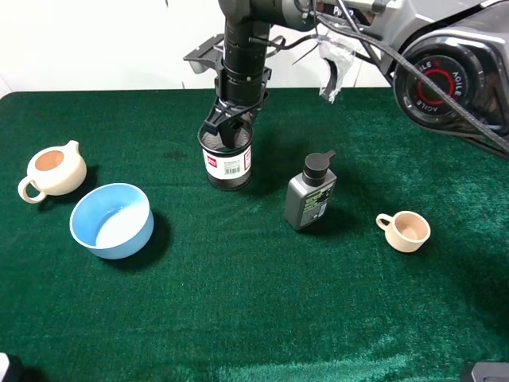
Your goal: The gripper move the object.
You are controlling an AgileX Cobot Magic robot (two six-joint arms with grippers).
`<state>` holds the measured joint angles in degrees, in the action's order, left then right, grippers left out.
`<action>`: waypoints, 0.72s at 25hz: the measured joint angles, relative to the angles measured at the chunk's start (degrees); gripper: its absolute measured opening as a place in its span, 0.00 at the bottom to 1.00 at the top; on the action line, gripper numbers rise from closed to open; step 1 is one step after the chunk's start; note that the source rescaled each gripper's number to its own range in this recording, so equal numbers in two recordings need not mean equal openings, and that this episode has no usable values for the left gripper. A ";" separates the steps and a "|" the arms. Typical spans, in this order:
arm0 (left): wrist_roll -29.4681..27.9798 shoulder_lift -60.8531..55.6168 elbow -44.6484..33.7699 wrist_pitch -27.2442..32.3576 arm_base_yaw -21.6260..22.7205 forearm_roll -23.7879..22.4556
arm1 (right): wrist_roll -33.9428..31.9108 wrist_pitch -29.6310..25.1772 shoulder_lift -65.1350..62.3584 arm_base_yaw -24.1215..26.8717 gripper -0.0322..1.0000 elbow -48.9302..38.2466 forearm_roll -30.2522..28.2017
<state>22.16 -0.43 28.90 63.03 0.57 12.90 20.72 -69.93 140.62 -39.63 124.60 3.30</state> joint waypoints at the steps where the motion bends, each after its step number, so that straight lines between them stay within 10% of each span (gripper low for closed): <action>1: 0.00 0.00 0.00 0.00 0.00 0.00 | 0.00 0.00 0.00 0.00 0.65 0.46 0.00; 18: 0.00 0.00 0.00 0.00 0.00 0.00 | -2.99 -0.10 -4.46 0.00 1.00 3.08 0.01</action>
<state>22.16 -0.43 28.90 63.03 0.57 12.90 17.73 -70.03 136.16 -39.63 127.68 3.31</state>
